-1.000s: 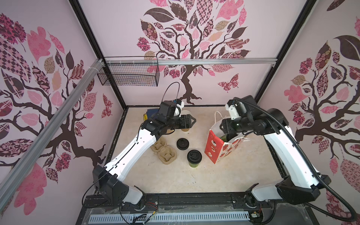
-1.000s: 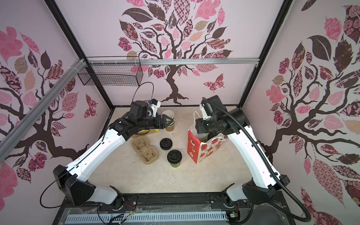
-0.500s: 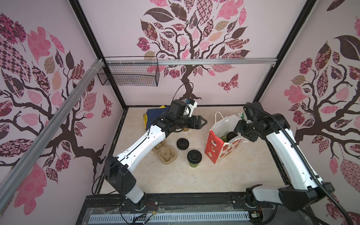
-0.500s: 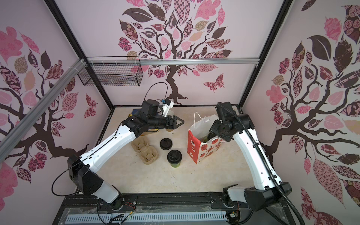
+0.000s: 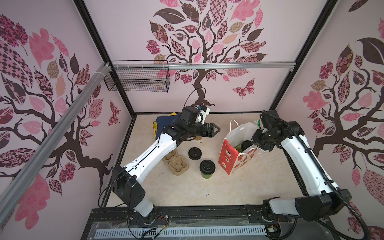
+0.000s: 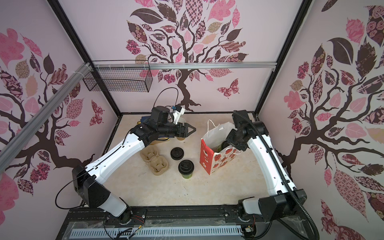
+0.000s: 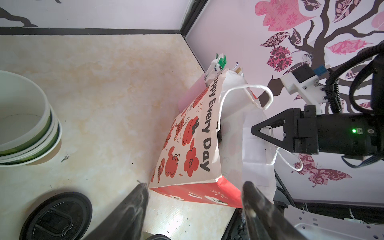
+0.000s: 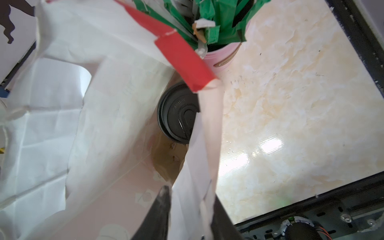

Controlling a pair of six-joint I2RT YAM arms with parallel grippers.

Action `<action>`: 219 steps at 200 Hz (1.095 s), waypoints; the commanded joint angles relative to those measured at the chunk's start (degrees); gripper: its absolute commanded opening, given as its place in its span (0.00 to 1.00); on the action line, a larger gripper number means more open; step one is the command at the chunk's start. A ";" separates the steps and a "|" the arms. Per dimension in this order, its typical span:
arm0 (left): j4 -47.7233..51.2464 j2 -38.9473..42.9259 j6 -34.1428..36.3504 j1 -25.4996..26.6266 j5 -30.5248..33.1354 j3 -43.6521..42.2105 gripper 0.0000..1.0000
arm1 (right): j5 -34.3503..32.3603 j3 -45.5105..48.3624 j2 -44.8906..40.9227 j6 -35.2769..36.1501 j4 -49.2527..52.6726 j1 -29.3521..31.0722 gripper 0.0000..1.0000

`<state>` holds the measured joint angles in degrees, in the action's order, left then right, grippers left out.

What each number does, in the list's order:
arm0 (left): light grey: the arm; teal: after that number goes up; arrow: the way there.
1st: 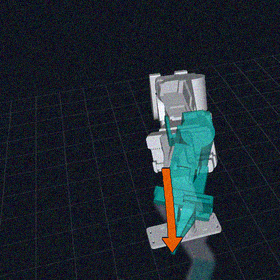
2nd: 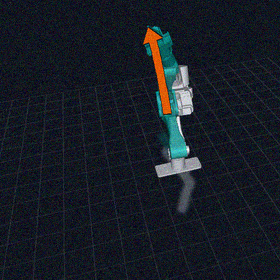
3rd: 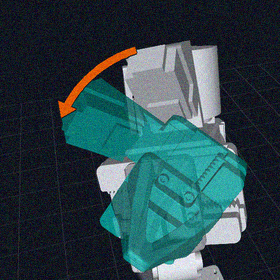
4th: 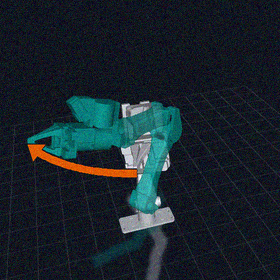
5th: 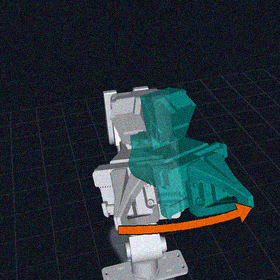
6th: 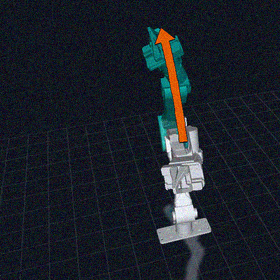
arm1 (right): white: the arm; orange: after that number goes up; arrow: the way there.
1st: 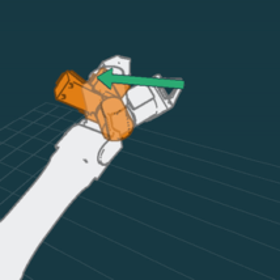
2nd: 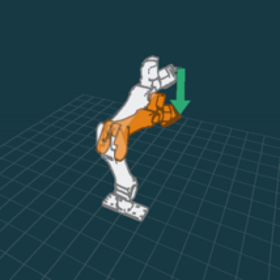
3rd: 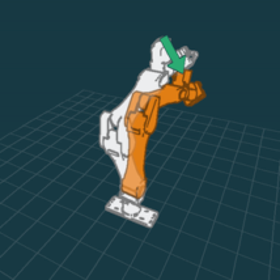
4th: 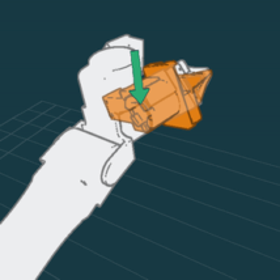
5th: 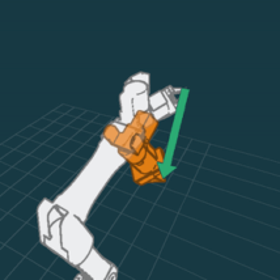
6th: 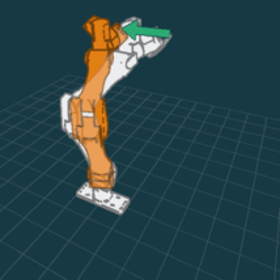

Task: Pack the takeout coffee

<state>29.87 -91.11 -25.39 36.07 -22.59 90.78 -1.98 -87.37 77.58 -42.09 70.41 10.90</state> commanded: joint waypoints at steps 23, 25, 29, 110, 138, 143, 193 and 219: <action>-0.63 4.22 -1.15 -1.92 1.68 -2.89 0.74 | 5.82 0.73 1.26 1.80 0.27 -0.06 0.15; -0.69 4.30 -1.26 -1.96 1.67 -3.18 0.74 | 6.01 0.85 1.19 2.18 0.15 -0.04 0.14; -0.87 4.39 -1.48 -2.09 1.67 -3.45 0.74 | 6.60 1.06 1.04 2.97 -0.25 -0.01 0.12; -1.07 5.44 -2.19 -2.28 1.68 -5.35 0.74 | 11.03 1.18 -0.76 14.32 -2.48 -0.30 0.00; -1.39 5.03 -2.08 -2.32 1.01 -5.05 0.74 | 9.98 1.32 -1.22 14.69 -1.83 -1.02 0.00; -1.39 4.85 -2.12 -2.30 0.62 -4.90 0.74 | 9.41 1.56 -1.29 14.41 -1.52 -1.12 0.00; -0.11 0.70 1.01 1.19 -0.80 0.14 0.74 | 3.12 2.90 -3.44 10.37 -0.43 -1.67 0.21; -1.48 -2.66 0.95 3.04 -1.81 3.53 0.75 | 2.86 2.28 -3.75 9.73 -0.70 -1.64 0.25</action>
<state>29.63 -91.07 -25.82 37.60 -22.83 89.56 2.72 -84.36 75.99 -30.24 67.99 9.39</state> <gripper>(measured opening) 0.743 0.246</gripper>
